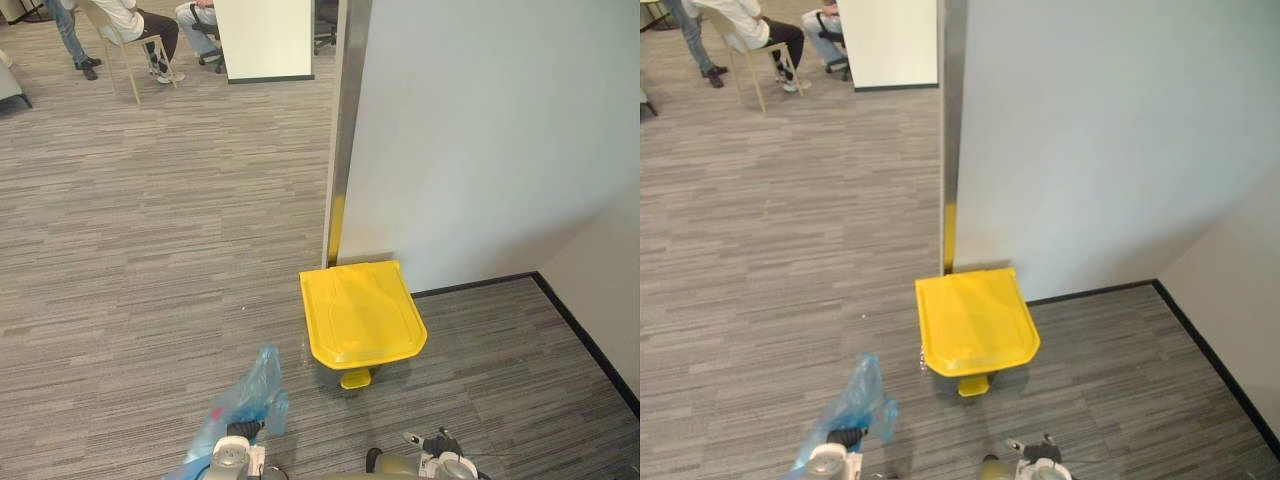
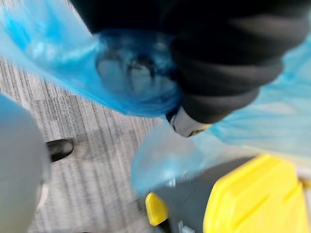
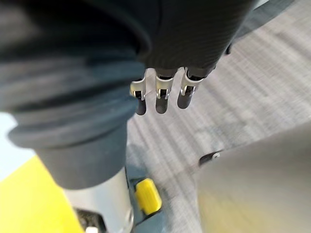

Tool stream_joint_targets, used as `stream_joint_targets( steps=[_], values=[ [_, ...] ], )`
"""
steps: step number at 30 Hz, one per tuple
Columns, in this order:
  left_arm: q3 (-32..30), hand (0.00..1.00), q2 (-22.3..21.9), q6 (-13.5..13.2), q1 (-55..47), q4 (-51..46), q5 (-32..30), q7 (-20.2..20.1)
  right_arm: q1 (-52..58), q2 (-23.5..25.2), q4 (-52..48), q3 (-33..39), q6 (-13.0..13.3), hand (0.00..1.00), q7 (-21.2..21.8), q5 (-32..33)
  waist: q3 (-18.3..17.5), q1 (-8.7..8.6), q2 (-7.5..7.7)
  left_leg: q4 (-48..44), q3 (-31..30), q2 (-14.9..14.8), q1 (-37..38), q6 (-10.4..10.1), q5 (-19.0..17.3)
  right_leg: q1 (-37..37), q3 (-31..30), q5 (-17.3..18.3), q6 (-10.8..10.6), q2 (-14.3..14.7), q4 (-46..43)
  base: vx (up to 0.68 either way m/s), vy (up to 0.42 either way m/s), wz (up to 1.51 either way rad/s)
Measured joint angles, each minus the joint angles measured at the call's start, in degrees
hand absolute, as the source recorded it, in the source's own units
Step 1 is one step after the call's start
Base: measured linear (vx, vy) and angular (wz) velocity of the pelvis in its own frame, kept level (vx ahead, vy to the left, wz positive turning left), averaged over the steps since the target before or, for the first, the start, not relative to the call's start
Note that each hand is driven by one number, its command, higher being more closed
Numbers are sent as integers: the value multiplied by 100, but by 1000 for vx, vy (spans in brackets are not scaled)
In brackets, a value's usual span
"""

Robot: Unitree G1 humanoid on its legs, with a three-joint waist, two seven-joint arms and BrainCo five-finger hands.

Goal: Gather rubbish on tea table into small bin, then transfer packed bag to large trash can.

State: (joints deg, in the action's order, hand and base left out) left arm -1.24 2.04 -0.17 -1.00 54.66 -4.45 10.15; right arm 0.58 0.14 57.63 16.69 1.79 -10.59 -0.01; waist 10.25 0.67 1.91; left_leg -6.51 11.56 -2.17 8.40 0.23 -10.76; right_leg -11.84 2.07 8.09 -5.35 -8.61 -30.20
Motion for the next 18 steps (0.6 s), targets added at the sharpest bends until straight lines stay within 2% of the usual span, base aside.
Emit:
stream_joint_targets(
  steps=[1,3,4,6,7,8,10,12,13,15,17,18],
  values=[
    [18,100,-17,2,52,19,0,-3,-5,-1,-46,-7,1,0,-1,0,59,-1,8,-129,-123,-89,-26,-9,-104,-93,161,-7,7,60,173,68,-9,70],
    [11,100,15,-5,138,12,1,-17,-119,72,-21,7,-31,0,-16,-2,173,45,136,-238,-323,-167,-56,-42,-132,-307,386,-190,87,119,878,109,-52,56],
    [8,100,19,-4,210,-2,2,-13,-166,105,-45,7,-30,0,-29,0,292,65,195,-546,-342,-283,-108,-118,-267,-336,485,-373,10,166,1537,127,-147,41],
    [22,100,-16,-8,263,-5,2,-22,-195,148,-67,18,-9,0,-57,3,379,71,274,-1096,-444,-341,-148,-252,-676,-412,642,-318,63,147,1551,177,-227,37],
    [69,100,-20,-23,273,-28,2,-25,-154,198,-65,17,-11,0,-70,0,350,70,394,-1435,-520,-304,-144,-397,-958,-364,528,-67,17,127,1532,327,-316,30],
    [64,100,-85,-39,340,-40,1,-28,-158,196,-68,123,-14,0,-65,-1,375,78,364,-1684,-620,-368,-133,-523,-1193,-420,558,-116,-177,165,1201,367,-307,28],
    [71,100,-246,-92,442,-113,1,-28,-220,148,-124,187,-10,0,-77,-1,436,75,136,-1661,-756,-614,-119,-705,-1302,-482,711,-9,-215,329,942,226,-149,24],
    [63,100,-353,-135,489,-156,1,-35,-173,157,-268,320,-22,0,-76,-4,447,77,21,-1453,-916,-799,-25,-719,-1311,-506,831,8,-183,511,831,300,-196,23],
    [61,100,-357,-135,480,-159,0,-37,-157,163,-278,336,-20,0,-76,-3,437,76,7,-1376,-953,-843,22,-707,-1304,-494,864,30,-145,556,797,328,-205,15],
    [59,100,-362,-134,495,-165,-2,-44,-109,188,-304,343,-13,0,-75,-3,438,77,1,-1213,-1058,-952,166,-678,-1290,-486,989,262,96,636,568,231,-143,17],
    [59,100,-364,-132,501,-168,-6,-57,-73,201,-356,343,-10,0,-69,0,434,76,-5,-1262,-1068,-1023,179,-707,-1276,-501,1095,482,114,609,310,148,-100,31],
    [52,100,-354,-128,500,-172,-5,-66,-11,214,-464,337,-9,0,-66,1,434,86,-4,-1333,-1069,-1028,146,-711,-1275,-526,1226,688,75,479,81,98,-64,36]
  ],
)
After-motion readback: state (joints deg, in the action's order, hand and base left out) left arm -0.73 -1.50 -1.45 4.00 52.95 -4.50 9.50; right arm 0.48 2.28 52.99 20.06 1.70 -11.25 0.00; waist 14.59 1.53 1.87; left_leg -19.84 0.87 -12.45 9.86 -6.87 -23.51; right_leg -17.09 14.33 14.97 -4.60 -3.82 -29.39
